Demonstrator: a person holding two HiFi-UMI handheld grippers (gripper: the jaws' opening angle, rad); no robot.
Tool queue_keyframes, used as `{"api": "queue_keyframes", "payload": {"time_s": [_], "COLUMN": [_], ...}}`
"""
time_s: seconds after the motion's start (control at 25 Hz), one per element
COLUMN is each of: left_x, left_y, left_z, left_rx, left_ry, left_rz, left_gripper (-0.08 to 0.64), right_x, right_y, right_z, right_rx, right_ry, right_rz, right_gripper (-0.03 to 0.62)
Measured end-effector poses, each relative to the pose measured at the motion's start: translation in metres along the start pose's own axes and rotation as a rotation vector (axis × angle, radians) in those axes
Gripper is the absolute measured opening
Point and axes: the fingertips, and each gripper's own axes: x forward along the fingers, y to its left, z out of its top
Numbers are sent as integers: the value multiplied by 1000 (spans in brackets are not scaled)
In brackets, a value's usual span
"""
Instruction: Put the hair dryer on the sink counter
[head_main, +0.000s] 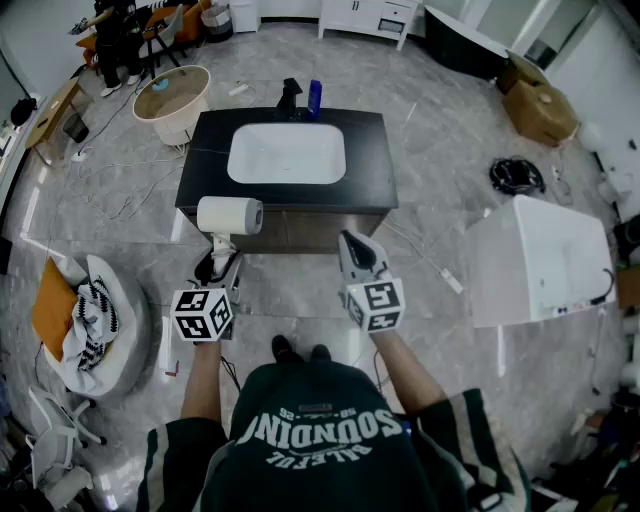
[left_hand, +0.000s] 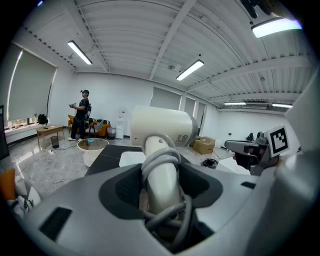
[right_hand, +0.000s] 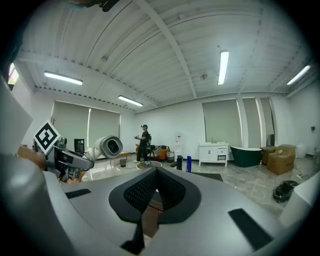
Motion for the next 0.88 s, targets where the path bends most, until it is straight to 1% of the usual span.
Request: {"api": "queue_keyframes", "payload": {"time_s": [0.2, 0.48, 0.88], "left_x": [4, 6, 13], "left_y": [3, 8, 39], "left_z": [0, -4, -1], "left_rx": [-1, -7, -14], "left_ry": [0, 2, 8], "left_rz": [-4, -14, -19], "left_gripper": [221, 221, 221], "right_x": [4, 11, 39], "right_y": [3, 10, 25], "right_z": [-3, -2, -2], "right_rx": [0, 17, 11], "right_ry": [18, -10, 2], "right_rz": [8, 26, 28], "right_gripper": [0, 2, 1]}}
